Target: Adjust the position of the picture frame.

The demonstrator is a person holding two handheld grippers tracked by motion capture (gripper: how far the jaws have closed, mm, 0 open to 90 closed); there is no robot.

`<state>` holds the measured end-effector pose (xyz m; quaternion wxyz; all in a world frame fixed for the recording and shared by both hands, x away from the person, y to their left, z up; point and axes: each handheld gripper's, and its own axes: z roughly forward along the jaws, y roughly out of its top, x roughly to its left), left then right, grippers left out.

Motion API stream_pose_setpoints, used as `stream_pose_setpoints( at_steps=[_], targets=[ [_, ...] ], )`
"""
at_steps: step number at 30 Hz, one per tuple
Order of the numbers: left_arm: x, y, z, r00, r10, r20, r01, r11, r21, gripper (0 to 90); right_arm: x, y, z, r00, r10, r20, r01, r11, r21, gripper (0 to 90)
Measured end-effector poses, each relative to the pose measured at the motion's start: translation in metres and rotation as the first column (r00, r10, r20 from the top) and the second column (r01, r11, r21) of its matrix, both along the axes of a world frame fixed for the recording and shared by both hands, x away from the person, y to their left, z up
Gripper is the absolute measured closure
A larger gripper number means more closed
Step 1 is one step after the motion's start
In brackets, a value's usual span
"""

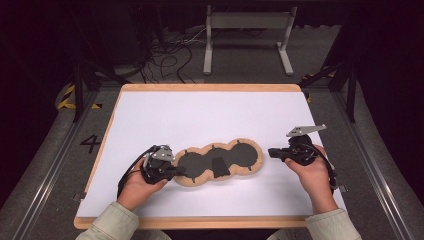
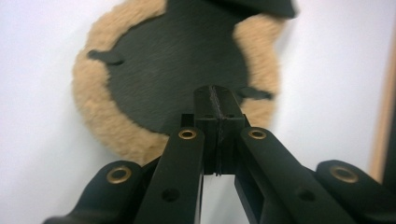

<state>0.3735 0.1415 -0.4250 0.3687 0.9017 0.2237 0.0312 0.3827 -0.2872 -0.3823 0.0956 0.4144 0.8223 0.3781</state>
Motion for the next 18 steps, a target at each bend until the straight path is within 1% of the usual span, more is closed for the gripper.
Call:
stream_pose_setpoints(
  at_steps=[1,2,3,4,5,6,7,8,9,10,11,12,13,14,15,16,17,18],
  targets=[
    [-0.002,-0.002,0.002,0.9994,-0.034,-0.007,0.034,0.9994,-0.004,90.0,-0.002,-0.001,0.001,1.0,-0.006,0.003,0.005,1.0,0.002,90.0],
    [-0.005,-0.005,0.003,0.9958,-0.087,-0.027,0.087,0.9961,-0.016,90.0,-0.003,-0.003,0.002,1.0,-0.006,0.005,0.006,1.0,0.0,89.9],
    [-0.009,-0.01,0.002,0.9891,-0.142,-0.038,0.141,0.9898,-0.019,89.4,-0.004,-0.004,0.002,0.9999,-0.008,0.007,0.008,1.0,0.002,89.6],
    [-0.013,-0.018,0.0,0.9807,-0.189,-0.05,0.19,0.9814,0.027,89.0,-0.005,-0.005,0.002,0.9999,-0.008,0.009,0.008,1.0,0.005,89.4],
    [-0.016,-0.026,-0.003,0.9782,-0.2,-0.055,0.204,0.976,0.076,88.9,-0.006,-0.005,0.003,0.9999,-0.009,0.008,0.009,0.9999,0.008,89.4],
    [-0.018,-0.032,-0.007,0.9776,-0.204,-0.051,0.209,0.9696,0.127,89.0,-0.007,-0.005,0.003,0.9999,-0.009,0.007,0.009,0.9999,0.011,89.4],
    [-0.018,-0.032,-0.007,0.9776,-0.204,-0.051,0.209,0.9696,0.127,89.4,-0.007,-0.005,0.003,0.9999,-0.009,0.007,0.009,0.9999,0.011,89.4],
    [-0.019,-0.038,-0.012,0.9817,-0.186,-0.042,0.19,0.9652,0.179,89.4,-0.008,-0.005,0.003,0.9999,-0.007,0.009,0.007,0.9999,0.008,89.4],
    [-0.017,-0.04,-0.014,0.983,-0.178,-0.045,0.183,0.9637,0.194,90.0,-0.009,-0.005,0.004,0.9999,-0.003,0.012,0.003,1.0,0.008,89.4],
    [-0.014,-0.037,-0.015,0.9842,-0.166,-0.062,0.174,0.9703,0.168,90.0,-0.009,-0.004,0.004,0.9999,-0.003,0.014,0.003,1.0,0.007,89.4],
    [-0.014,-0.037,-0.015,0.9842,-0.166,-0.062,0.174,0.9703,0.168,90.0,-0.009,-0.004,0.004,0.9999,-0.003,0.014,0.003,1.0,0.007,89.4],
    [-0.012,-0.036,-0.015,0.9908,-0.132,-0.028,0.135,0.9733,0.186,90.0,-0.01,-0.004,0.004,0.9999,-0.001,0.015,0.001,1.0,0.006,89.4],
    [-0.01,-0.034,-0.016,0.9956,-0.093,-0.005,0.092,0.9765,0.195,90.0,-0.01,-0.004,0.005,0.9999,0.0,0.016,0.0,1.0,0.006,89.4],
    [-0.005,-0.03,-0.017,0.9983,-0.057,-0.016,0.059,0.9827,0.176,90.0,-0.01,-0.004,0.005,0.9999,0.0,0.016,0.0,1.0,0.007,89.4],
    [-0.001,-0.026,-0.018,0.9984,-0.052,-0.021,0.055,0.9857,0.159,90.0,-0.01,-0.003,0.004,0.9999,0.001,0.016,-0.001,1.0,0.006,89.4],
    [0.001,-0.022,-0.019,0.9972,-0.065,-0.037,0.069,0.9899,0.124,90.0,-0.01,-0.002,0.004,0.9998,0.006,0.018,-0.006,1.0,0.006,89.3],
    [0.002,-0.02,-0.019,0.9964,-0.076,-0.039,0.079,0.9921,0.097,89.5,-0.011,0.0,0.003,0.9998,0.01,0.015,-0.01,0.9999,0.006,89.1],
    [0.002,-0.016,-0.017,0.9956,-0.085,-0.04,0.087,0.9934,0.074,87.1,-0.012,0.002,0.003,0.9997,0.018,0.016,-0.018,0.9998,0.001,89.0]
  ],
)
